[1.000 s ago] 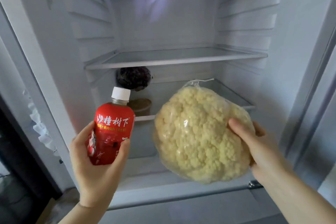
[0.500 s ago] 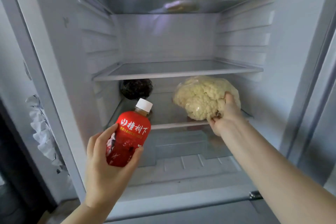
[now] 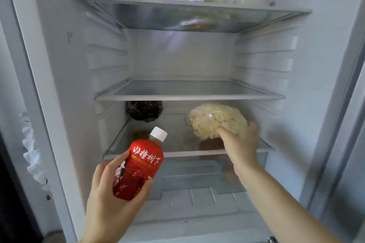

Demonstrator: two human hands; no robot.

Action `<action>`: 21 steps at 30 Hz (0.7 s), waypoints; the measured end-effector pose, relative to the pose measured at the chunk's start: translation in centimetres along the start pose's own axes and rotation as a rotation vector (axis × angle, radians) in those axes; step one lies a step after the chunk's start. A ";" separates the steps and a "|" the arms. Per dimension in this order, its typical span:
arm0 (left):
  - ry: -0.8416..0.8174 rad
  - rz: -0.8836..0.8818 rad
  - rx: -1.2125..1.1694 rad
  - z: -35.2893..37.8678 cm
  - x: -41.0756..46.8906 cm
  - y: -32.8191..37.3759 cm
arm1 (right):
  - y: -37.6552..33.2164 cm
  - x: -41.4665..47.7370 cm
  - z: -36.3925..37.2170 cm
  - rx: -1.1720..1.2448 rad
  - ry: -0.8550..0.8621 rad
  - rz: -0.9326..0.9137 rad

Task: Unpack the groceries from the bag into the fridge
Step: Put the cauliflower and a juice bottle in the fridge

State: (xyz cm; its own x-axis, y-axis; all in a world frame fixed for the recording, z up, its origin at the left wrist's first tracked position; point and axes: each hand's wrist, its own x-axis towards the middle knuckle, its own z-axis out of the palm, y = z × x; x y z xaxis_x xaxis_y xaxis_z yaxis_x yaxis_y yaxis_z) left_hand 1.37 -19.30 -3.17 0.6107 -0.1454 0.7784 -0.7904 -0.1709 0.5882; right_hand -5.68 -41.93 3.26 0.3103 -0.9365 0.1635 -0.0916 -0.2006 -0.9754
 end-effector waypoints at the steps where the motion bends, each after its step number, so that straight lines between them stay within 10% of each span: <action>1: 0.000 -0.009 -0.011 0.2 0.1 0.0 | 0.0 0.3 -0.3 -0.176 0.014 -0.123; 7: -0.032 0.041 0.001 0.3 0.4 -0.1 | 0.1 3.2 1.7 -0.540 -0.277 -0.136; 21: 0.028 -0.052 0.050 -1.7 0.8 -0.9 | 0.0 6.2 10.9 -0.698 -0.153 -0.218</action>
State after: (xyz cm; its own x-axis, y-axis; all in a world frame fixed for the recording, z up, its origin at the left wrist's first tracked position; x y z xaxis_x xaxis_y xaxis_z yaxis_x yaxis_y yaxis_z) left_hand 2.51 -17.61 -2.71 0.6489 -0.1079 0.7532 -0.7538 -0.2257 0.6171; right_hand 6.54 -44.60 2.70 0.5135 -0.8143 0.2707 -0.5768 -0.5611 -0.5937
